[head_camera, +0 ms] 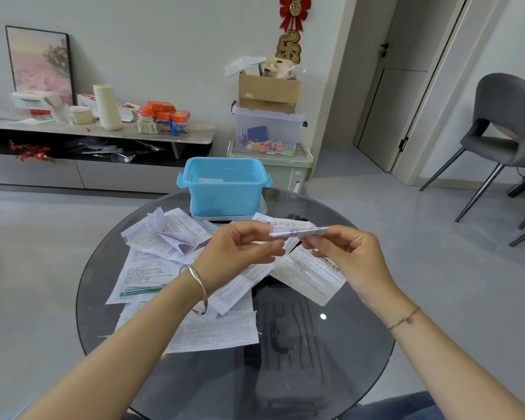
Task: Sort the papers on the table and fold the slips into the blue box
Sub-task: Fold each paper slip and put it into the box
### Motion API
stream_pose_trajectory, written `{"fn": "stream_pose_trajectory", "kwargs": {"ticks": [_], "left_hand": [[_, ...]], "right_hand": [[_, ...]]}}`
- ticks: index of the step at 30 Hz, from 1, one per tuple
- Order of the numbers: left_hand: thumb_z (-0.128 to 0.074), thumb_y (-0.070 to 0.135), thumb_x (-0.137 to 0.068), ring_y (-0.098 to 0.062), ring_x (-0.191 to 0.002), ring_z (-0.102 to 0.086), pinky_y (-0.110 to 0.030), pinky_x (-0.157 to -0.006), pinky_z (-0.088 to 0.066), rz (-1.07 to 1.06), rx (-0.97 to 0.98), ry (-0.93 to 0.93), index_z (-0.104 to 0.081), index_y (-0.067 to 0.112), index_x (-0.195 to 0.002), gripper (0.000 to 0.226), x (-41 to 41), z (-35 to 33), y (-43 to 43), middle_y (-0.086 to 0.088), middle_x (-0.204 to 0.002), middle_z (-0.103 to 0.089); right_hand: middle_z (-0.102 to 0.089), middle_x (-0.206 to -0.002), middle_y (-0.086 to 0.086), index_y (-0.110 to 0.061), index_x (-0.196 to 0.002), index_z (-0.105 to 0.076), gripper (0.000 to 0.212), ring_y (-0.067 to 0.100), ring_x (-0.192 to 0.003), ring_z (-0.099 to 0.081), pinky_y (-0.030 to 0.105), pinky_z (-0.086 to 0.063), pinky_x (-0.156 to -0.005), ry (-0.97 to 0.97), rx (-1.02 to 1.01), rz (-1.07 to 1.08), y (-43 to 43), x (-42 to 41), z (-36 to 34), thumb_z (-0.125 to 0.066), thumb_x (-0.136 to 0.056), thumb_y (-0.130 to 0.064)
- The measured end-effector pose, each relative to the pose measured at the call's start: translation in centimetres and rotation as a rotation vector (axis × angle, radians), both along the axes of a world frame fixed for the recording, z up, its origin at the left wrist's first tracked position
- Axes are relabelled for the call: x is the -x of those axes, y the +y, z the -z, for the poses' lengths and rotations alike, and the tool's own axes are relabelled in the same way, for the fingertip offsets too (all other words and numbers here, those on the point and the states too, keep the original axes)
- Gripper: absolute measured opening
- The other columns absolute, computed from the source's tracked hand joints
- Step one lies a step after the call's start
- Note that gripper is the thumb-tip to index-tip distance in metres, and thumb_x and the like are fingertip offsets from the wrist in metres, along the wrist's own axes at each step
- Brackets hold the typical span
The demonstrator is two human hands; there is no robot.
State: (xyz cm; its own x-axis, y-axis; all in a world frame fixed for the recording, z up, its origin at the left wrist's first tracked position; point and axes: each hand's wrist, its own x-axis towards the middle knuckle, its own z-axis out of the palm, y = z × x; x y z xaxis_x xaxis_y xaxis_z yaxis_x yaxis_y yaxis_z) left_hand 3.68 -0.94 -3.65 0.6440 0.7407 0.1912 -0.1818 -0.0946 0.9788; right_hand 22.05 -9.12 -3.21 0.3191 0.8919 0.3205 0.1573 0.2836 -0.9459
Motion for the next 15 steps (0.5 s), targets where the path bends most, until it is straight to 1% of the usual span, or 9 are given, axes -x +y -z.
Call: {"fn": "stream_pose_trajectory", "kwargs": {"ticks": [1,3,6,8,9,11,12,15], "left_hand": [[-0.07,0.017,-0.072,-0.023,-0.085,-0.072,-0.022,-0.07,-0.057,-0.031,-0.011,-0.015,-0.065,0.008,-0.085,0.017,-0.1,0.1,0.0,-0.01,-0.092,-0.074],[-0.069,0.022,-0.069,-0.019,-0.082,-0.072,-0.021,-0.069,-0.057,-0.088,-0.063,-0.027,-0.065,0.007,-0.075,0.016,-0.3,0.4,0.1,-0.008,-0.082,-0.075],[-0.069,0.025,-0.069,-0.018,-0.081,-0.071,-0.023,-0.072,-0.057,-0.14,-0.123,-0.031,-0.064,0.008,-0.07,0.018,-0.6,0.6,0.0,-0.007,-0.082,-0.075],[-0.068,0.026,-0.071,-0.018,-0.085,-0.071,-0.025,-0.076,-0.057,-0.12,-0.096,-0.055,-0.065,0.011,-0.073,0.015,-0.8,0.5,-0.2,-0.003,-0.086,-0.075],[-0.068,0.025,-0.072,-0.018,-0.087,-0.072,-0.025,-0.077,-0.057,-0.097,-0.1,-0.059,-0.067,0.013,-0.079,0.014,-0.9,0.5,-0.3,-0.001,-0.09,-0.075],[-0.069,0.022,-0.073,-0.015,-0.09,-0.071,-0.021,-0.078,-0.055,-0.069,-0.161,-0.033,-0.069,0.016,-0.092,0.02,-0.8,0.5,-0.4,0.005,-0.095,-0.075],[-0.07,0.021,-0.072,-0.013,-0.091,-0.071,-0.019,-0.079,-0.054,-0.071,-0.196,-0.017,-0.069,0.016,-0.096,0.024,-0.8,0.5,-0.4,0.008,-0.097,-0.074],[-0.072,0.02,-0.072,-0.01,-0.092,-0.071,-0.017,-0.079,-0.053,-0.114,-0.278,0.009,-0.071,0.005,-0.095,0.028,-0.7,0.6,-0.4,0.009,-0.097,-0.073]], "right_hand": [[-0.075,-0.081,0.007,-0.008,-0.086,-0.072,0.017,0.018,-0.077,-0.072,0.022,-0.056,-0.068,0.001,0.003,-0.01,0.0,0.0,0.0,-0.07,-0.071,-0.015],[-0.075,-0.082,0.009,-0.006,-0.086,-0.072,0.019,0.02,-0.078,-0.071,0.022,-0.056,-0.068,-0.005,0.017,-0.024,-0.1,0.2,-0.1,-0.069,-0.071,-0.019],[-0.074,-0.081,0.009,-0.003,-0.08,-0.069,0.022,0.02,-0.077,-0.072,0.023,-0.057,-0.069,0.044,0.04,-0.003,0.0,0.7,0.1,-0.067,-0.074,-0.024],[-0.074,-0.08,0.008,-0.002,-0.074,-0.065,0.017,0.018,-0.075,-0.072,0.022,-0.057,-0.068,0.085,0.046,0.002,0.2,0.9,0.2,-0.066,-0.078,-0.019],[-0.074,-0.081,0.008,-0.002,-0.072,-0.062,0.016,0.017,-0.075,-0.072,0.021,-0.057,-0.068,0.094,0.05,-0.007,0.2,1.0,0.2,-0.065,-0.081,-0.016],[-0.075,-0.081,0.005,-0.002,-0.07,-0.059,0.018,0.015,-0.073,-0.072,0.019,-0.056,-0.066,0.099,0.059,-0.026,0.3,1.2,0.2,-0.063,-0.084,-0.012],[-0.075,-0.08,0.005,-0.002,-0.07,-0.058,0.018,0.015,-0.072,-0.072,0.019,-0.055,-0.065,0.105,0.059,-0.027,0.3,1.2,0.3,-0.062,-0.084,-0.013],[-0.074,-0.08,0.006,-0.004,-0.075,-0.06,0.019,0.017,-0.074,-0.072,0.02,-0.055,-0.064,0.131,0.051,-0.016,0.3,1.5,0.4,-0.061,-0.081,-0.022]]}}
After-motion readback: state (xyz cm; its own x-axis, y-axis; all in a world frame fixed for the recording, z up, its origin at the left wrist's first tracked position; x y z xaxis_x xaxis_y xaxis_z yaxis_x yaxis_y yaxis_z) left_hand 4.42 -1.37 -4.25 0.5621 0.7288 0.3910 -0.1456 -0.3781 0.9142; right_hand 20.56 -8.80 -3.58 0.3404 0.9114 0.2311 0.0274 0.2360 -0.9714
